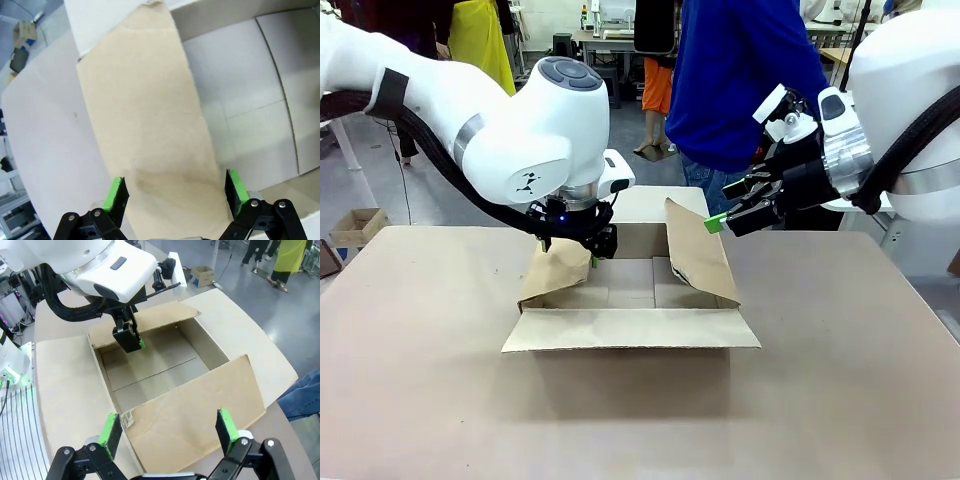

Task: Pack the gift set into the box.
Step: Place both hands on the side flaps of the Package Box and spread them outward.

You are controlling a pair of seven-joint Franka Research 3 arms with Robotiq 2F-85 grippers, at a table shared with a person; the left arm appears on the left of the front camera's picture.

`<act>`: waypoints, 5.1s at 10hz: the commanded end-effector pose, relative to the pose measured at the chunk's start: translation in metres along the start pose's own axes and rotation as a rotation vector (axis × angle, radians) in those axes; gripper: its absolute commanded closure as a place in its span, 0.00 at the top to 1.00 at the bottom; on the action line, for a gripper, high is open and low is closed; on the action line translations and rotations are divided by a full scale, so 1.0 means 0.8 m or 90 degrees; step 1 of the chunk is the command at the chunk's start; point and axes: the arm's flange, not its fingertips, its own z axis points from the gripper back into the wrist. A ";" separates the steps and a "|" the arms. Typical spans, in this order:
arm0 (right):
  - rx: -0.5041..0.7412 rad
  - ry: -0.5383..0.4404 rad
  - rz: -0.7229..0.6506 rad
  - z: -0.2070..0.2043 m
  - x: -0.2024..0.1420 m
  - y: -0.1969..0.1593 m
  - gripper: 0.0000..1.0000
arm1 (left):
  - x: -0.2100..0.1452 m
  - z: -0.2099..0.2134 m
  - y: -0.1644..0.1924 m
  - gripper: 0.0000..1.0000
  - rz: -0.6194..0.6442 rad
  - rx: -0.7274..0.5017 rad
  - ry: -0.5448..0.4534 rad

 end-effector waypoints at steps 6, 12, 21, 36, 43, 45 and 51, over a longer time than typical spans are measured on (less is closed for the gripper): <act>0.000 -0.014 -0.019 0.000 0.005 0.002 1.00 | -0.043 0.043 0.108 1.00 0.103 0.020 -0.063; 0.000 -0.014 -0.019 0.000 0.005 0.002 1.00 | -0.058 -0.013 0.251 1.00 0.113 -0.232 -0.065; 0.018 0.305 -0.075 -0.083 0.130 0.007 1.00 | -0.055 -0.020 0.248 1.00 0.136 -0.211 -0.075; -0.374 0.638 -0.378 -0.233 0.122 0.047 1.00 | -0.055 -0.020 0.248 1.00 0.136 -0.211 -0.075; -0.533 0.585 -0.412 -0.231 0.095 0.017 1.00 | -0.055 -0.020 0.248 1.00 0.136 -0.211 -0.075; -0.580 0.570 -0.439 -0.174 0.104 0.003 1.00 | -0.055 -0.020 0.248 1.00 0.136 -0.211 -0.075; -0.397 0.442 -0.631 -0.029 0.026 -0.077 1.00 | -0.055 -0.020 0.248 1.00 0.136 -0.211 -0.075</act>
